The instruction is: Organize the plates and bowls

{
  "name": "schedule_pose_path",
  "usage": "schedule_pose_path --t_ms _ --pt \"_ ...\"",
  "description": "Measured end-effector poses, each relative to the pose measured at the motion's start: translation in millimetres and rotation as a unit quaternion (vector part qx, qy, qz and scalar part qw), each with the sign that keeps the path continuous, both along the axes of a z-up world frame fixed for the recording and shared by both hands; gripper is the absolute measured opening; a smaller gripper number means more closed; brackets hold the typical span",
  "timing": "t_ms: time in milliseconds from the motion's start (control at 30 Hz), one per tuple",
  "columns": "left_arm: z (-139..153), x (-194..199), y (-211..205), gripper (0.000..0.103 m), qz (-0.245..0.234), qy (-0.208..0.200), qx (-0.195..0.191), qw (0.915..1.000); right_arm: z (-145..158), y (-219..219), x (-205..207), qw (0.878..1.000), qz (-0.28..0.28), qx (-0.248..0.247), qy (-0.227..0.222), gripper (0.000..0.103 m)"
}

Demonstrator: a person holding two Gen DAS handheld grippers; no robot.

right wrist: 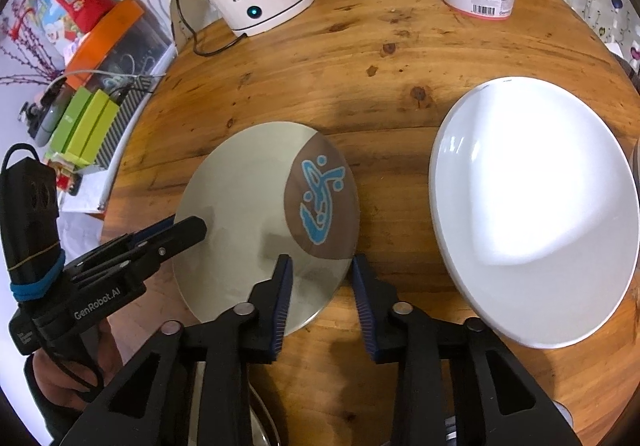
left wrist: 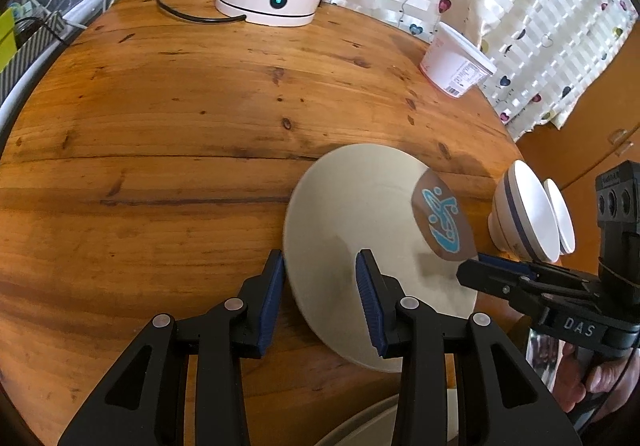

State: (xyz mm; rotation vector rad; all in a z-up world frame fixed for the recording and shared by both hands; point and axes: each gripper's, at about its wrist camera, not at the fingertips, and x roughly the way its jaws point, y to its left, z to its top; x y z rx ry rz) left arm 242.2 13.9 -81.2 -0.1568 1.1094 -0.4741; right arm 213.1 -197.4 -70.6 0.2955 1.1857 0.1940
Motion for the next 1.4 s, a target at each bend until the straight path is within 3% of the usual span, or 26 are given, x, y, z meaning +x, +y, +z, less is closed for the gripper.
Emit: schedule_pose_path --t_ms 167,733,1400 --pt "0.5 0.6 -0.3 0.038 0.001 -0.003 0.003 1.0 0.3 -0.5 0.8 1.0 -0.001 -0.001 -0.003 0.019" --pt "20.4 -13.6 10.4 0.038 0.011 -0.021 0.006 0.9997 14.4 6.4 -6.3 1.0 0.01 -0.002 -0.023 0.019" --pt "41.6 -74.7 26.5 0.038 0.042 -0.036 0.004 0.9984 34.8 23.1 -50.2 0.998 0.038 -0.003 -0.043 0.019"
